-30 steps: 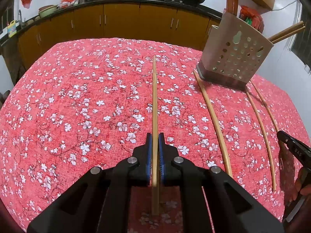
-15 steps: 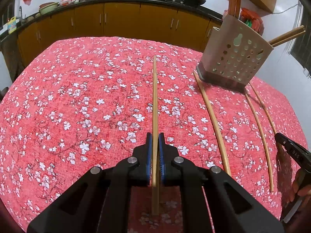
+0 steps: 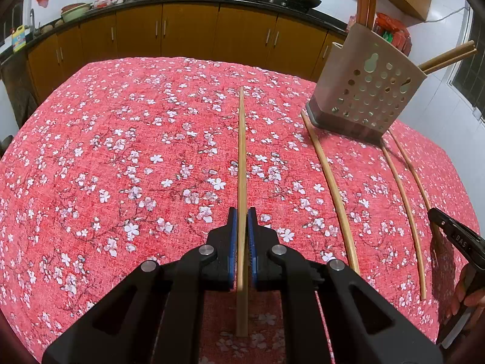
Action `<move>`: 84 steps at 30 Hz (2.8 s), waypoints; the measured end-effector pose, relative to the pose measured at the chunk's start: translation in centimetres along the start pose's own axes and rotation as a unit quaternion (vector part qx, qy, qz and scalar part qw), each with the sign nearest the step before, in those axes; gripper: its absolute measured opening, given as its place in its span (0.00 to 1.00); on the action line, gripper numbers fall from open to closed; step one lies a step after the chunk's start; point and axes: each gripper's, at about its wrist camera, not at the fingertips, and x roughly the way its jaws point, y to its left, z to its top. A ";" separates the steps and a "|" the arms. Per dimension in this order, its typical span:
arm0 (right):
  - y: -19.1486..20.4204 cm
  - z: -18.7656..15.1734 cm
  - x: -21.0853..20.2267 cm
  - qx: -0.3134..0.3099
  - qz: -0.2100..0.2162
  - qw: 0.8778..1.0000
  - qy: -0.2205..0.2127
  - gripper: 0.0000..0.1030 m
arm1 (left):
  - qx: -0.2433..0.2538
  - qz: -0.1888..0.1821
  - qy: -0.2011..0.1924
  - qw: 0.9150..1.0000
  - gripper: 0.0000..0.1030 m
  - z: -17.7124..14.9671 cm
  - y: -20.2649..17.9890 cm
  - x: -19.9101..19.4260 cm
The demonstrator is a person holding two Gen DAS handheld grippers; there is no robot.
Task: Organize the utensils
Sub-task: 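Lift the right gripper's chopstick off the tablecloth while the left gripper lifts its chopstick, then raise the right gripper's chopstick upright above the holder while the left gripper carries its chopstick there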
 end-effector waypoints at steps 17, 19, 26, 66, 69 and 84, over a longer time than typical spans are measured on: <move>-0.2 -0.1 -0.2 0.006 0.004 1.000 0.000 0.08 | 0.006 0.006 0.000 1.000 0.08 -0.6 -0.2 -0.6; -0.1 -0.1 -0.2 0.006 0.003 1.000 0.001 0.08 | 0.007 0.006 0.000 1.000 0.08 -0.6 -0.3 -0.7; -0.1 -0.1 -0.2 0.008 0.005 1.000 0.001 0.08 | 0.009 0.008 0.001 1.000 0.08 -0.7 -0.3 -0.6; 0.5 7.8 -17.0 0.021 0.116 0.962 -0.248 0.07 | 0.023 -0.068 -0.209 0.975 0.07 8.7 -2.7 -14.1; 1.0 9.1 -18.9 0.018 0.148 0.953 -0.265 0.07 | 0.033 -0.081 -0.225 0.970 0.07 9.7 -3.8 -15.2; 4.0 16.3 -18.6 0.006 0.144 0.948 -0.282 0.07 | 0.029 -0.091 -0.331 0.939 0.07 16.2 -8.6 -17.0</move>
